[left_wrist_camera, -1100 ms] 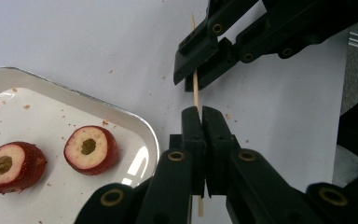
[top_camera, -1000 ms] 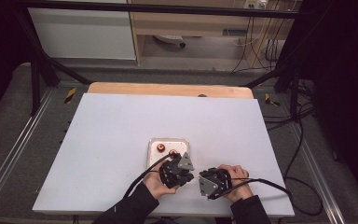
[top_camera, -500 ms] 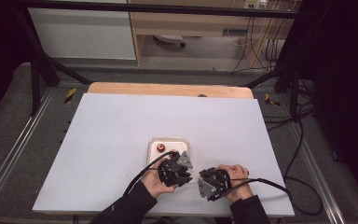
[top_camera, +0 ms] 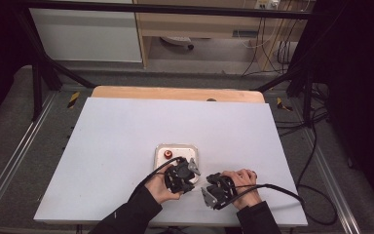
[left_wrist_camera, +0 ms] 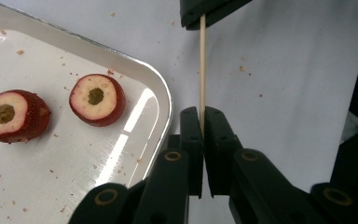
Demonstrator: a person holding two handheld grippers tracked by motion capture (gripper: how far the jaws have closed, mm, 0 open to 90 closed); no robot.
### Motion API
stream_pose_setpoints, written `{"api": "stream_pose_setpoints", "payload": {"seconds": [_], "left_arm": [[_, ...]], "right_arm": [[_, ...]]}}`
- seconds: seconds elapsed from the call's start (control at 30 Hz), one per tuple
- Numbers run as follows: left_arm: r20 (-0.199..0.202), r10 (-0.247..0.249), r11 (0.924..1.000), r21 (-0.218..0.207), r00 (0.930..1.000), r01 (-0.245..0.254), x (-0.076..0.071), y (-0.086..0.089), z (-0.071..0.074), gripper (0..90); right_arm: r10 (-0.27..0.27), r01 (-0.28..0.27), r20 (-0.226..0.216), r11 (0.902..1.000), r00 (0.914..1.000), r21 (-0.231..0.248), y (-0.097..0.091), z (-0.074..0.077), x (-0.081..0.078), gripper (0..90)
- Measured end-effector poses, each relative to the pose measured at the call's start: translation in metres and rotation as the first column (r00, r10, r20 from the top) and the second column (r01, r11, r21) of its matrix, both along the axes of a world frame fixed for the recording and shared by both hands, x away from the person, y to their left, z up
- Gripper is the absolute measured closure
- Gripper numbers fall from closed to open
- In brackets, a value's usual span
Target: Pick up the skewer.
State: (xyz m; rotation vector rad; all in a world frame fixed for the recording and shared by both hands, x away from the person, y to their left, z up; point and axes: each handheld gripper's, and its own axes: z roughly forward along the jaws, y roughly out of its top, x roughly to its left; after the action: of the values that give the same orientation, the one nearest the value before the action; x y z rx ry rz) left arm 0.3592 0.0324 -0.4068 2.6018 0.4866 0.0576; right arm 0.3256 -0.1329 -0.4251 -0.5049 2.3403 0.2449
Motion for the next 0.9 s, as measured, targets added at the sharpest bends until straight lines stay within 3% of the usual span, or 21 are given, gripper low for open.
{"api": "stream_pose_setpoints", "payload": {"seconds": [0.07,0.27,0.33,0.4,0.47,0.53,0.57,0.6,0.67,0.77,0.9], "left_arm": [[0.022,-0.005,0.9993,0.038,0.9997,0.005,-0.002,-0.004,-0.002,87.6],[0.042,-0.012,0.9988,0.048,0.999,0.01,-0.004,-0.005,-0.003,88.6],[0.053,-0.01,0.9989,0.046,0.9986,0.007,-0.005,-0.004,-0.001,88.7],[0.055,-0.006,0.9995,0.03,0.9985,0.004,-0.006,-0.001,-0.001,88.7],[0.067,-0.001,0.9996,0.028,0.9978,-0.001,-0.007,0.004,0.0,88.7],[0.077,0.007,0.9995,0.03,0.997,-0.01,-0.007,0.01,0.0,88.7],[0.077,0.007,0.9995,0.03,0.997,-0.01,-0.007,0.01,0.0,88.7],[0.085,0.018,0.9994,0.028,0.9962,-0.021,-0.007,0.017,-0.001,88.7],[0.087,0.025,0.9988,0.039,0.9959,-0.029,-0.007,0.021,0.0,88.7],[0.093,0.046,0.9981,0.037,0.9946,-0.05,-0.007,0.036,0.0,88.7],[0.096,0.071,0.9973,0.015,0.9928,-0.072,-0.008,0.049,0.0,88.7]], "right_arm": [[0.006,-0.006,0.006,0.9999,1.0,-0.015,0.001,0.0,0.0,88.5],[0.005,-0.005,0.01,0.9998,0.9999,-0.017,0.001,-0.001,-0.002,87.4],[-0.019,0.019,-0.006,0.9997,0.9998,0.014,0.001,0.001,-0.002,84.0],[-0.042,0.043,-0.024,0.9976,0.9988,0.053,0.0,0.004,0.0,75.1],[-0.091,0.096,-0.059,0.9897,0.9941,0.106,-0.003,0.007,0.004,65.8],[-0.157,0.172,-0.095,0.9695,0.983,0.175,-0.008,0.009,0.007,56.6],[-0.157,0.172,-0.095,0.9695,0.983,0.175,-0.008,0.009,0.007,56.6],[-0.201,0.228,-0.127,0.9422,0.9712,0.246,-0.014,0.011,0.01,49.8],[-0.245,0.285,-0.16,0.9049,0.9563,0.317,-0.02,0.012,0.013,42.4],[-0.307,0.375,-0.225,0.8373,0.9247,0.398,-0.03,0.013,0.018,34.7],[-0.362,0.496,-0.35,0.7317,0.8639,0.467,-0.042,0.011,0.023,26.1]]}}
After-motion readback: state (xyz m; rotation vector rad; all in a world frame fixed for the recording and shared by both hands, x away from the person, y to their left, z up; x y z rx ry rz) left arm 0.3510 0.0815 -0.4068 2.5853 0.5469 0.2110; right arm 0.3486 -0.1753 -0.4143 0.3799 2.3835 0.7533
